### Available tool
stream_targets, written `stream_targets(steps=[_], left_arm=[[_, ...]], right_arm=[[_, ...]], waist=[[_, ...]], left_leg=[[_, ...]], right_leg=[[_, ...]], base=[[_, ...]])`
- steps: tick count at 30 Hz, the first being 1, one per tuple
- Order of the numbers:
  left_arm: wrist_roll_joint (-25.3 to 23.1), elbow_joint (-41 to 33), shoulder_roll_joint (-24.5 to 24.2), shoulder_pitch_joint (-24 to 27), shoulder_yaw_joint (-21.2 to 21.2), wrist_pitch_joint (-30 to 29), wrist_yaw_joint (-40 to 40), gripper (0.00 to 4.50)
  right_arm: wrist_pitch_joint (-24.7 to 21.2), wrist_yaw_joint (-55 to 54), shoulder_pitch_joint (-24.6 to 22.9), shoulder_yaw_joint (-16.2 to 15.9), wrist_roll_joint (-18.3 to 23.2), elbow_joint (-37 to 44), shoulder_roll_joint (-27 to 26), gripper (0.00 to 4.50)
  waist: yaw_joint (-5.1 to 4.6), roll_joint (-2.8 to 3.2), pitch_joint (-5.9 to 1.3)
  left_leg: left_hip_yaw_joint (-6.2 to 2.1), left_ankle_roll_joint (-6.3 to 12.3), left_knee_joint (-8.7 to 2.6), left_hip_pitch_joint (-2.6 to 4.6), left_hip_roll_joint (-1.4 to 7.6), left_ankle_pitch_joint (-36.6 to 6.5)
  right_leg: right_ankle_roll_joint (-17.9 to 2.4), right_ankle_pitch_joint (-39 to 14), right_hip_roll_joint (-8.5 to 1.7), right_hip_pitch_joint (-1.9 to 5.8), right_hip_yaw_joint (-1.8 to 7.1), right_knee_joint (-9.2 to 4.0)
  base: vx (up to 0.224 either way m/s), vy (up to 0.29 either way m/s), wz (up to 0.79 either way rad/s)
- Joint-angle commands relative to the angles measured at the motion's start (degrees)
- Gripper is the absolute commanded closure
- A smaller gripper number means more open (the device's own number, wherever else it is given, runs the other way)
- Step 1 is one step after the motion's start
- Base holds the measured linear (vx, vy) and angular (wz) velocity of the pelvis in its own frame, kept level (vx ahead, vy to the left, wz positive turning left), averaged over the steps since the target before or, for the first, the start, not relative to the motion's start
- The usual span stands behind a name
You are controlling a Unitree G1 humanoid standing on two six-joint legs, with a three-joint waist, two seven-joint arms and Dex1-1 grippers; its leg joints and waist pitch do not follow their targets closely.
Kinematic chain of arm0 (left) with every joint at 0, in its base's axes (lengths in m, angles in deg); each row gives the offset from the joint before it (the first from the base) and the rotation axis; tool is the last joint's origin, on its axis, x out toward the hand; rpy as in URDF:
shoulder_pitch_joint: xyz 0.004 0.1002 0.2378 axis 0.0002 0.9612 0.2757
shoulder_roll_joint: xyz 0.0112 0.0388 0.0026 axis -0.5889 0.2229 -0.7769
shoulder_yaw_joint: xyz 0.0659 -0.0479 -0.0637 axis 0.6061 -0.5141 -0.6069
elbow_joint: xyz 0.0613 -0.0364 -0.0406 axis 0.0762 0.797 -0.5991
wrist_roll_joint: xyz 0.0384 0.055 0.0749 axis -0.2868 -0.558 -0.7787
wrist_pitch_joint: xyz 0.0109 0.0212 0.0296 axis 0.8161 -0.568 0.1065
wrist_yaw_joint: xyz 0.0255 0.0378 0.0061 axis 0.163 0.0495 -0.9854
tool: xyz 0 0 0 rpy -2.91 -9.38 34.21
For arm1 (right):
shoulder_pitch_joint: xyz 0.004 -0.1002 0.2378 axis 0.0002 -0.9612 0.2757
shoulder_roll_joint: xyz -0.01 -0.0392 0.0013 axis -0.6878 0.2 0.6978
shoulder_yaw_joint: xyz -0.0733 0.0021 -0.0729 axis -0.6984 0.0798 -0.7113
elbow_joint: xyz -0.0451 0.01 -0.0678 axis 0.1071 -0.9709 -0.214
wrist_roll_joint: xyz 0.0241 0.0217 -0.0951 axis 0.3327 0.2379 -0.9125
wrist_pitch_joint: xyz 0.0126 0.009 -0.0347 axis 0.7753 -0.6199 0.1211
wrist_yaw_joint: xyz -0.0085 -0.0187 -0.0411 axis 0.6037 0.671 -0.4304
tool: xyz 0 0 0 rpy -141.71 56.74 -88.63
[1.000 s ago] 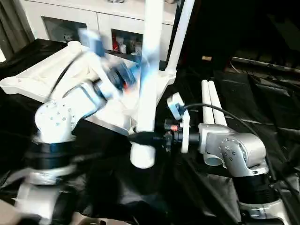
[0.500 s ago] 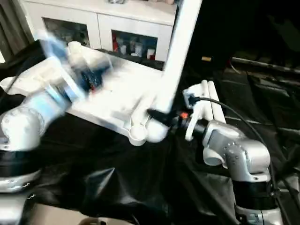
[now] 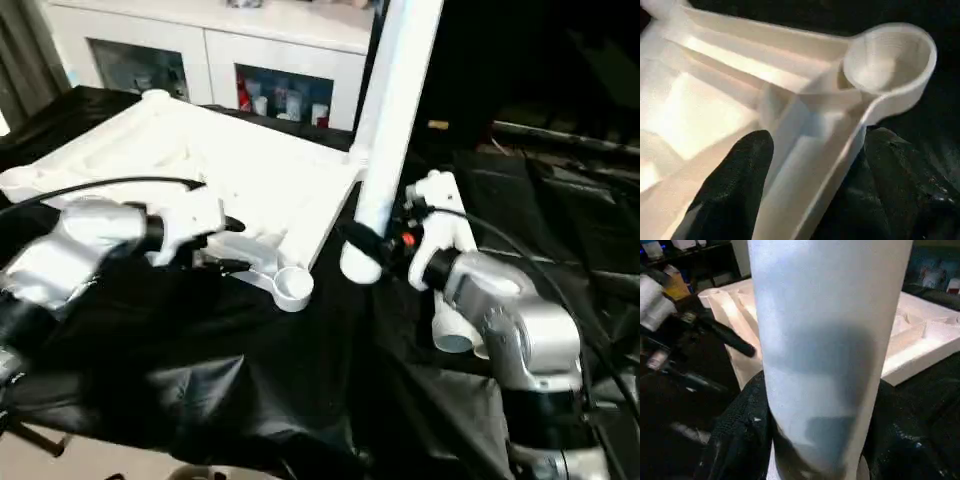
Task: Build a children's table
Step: Pick table leg
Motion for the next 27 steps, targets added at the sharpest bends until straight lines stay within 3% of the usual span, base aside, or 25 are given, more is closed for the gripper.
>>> stream_targets(steps=[1,6,12,13,23,24,27], left_arm=[[-2.7,4.2,1.0,-1.7,1.8,3.0,-0.1,1.15],[-5.6,12.6,3.4,-4.1,3.3,7.4,0.5,1.15],[-7.8,22.3,6.8,-8.3,2.4,11.2,-2.8,1.15],[-7.8,22.3,6.8,-8.3,2.4,11.2,-2.8,1.43],[-7.9,28.3,8.5,-11.0,1.0,14.2,3.6,2.02],[-8.1,28.5,8.5,-11.2,1.1,14.2,3.7,2.33],[-8.7,29.6,8.8,-12.1,0.8,14.1,4.6,2.37]], right_arm=[[1.2,0.0,0.4,0.2,-0.9,0.9,0.3,2.57],[1.3,0.1,0.5,0.3,-1.0,0.8,0.6,2.57],[1.6,0.2,0.0,0.1,-1.2,1.1,0.7,2.57],[1.6,0.2,0.0,0.1,-1.2,1.1,0.7,2.57],[1.9,1.6,-1.0,-1.6,-2.0,1.5,1.3,2.57],[2.0,1.7,-1.0,-1.7,-2.1,1.5,1.3,2.57],[2.2,2.1,-1.0,-2.3,-2.3,1.4,1.3,2.57]], waist=[[-0.11,0.77,-4.28],[-0.10,0.82,-4.31],[0.17,0.80,-4.42],[0.09,0.72,-4.34],[0.18,0.66,-4.27],[0.19,0.71,-4.28],[0.18,0.66,-4.25]], left_leg=[[-0.52,-3.48,-4.08,0.88,1.57,-10.5],[-0.56,-3.26,-4.04,0.92,1.63,-10.9],[-0.68,-2.74,-3.95,0.83,1.76,-10.3],[-0.63,-2.59,-3.96,0.78,1.68,-10.2],[-0.60,-2.16,-3.94,0.95,1.75,-11.1],[-0.61,-2.05,-3.93,0.95,1.78,-11.2],[-0.62,-2.01,-3.96,0.96,1.74,-11.1]], right_leg=[[-6.7,-10.9,-4.84,3.07,2.97,-4.29],[-7.3,-11.3,-5.00,3.12,3.01,-4.31],[-9.1,-8.2,-5.13,3.37,2.95,-3.93],[-9.1,-8.2,-5.02,3.32,2.93,-4.07],[-10.0,-9.2,-5.22,3.31,2.97,-4.21],[-10.1,-9.3,-5.27,3.33,2.97,-4.23],[-10.0,-9.6,-5.24,3.34,2.94,-4.28]], base=[[0.000,0.000,0.00],[0.000,0.000,0.00],[0.000,0.000,0.00],[0.000,0.000,0.00],[0.000,0.000,0.00],[0.000,0.000,0.00],[0.000,0.000,0.00]])
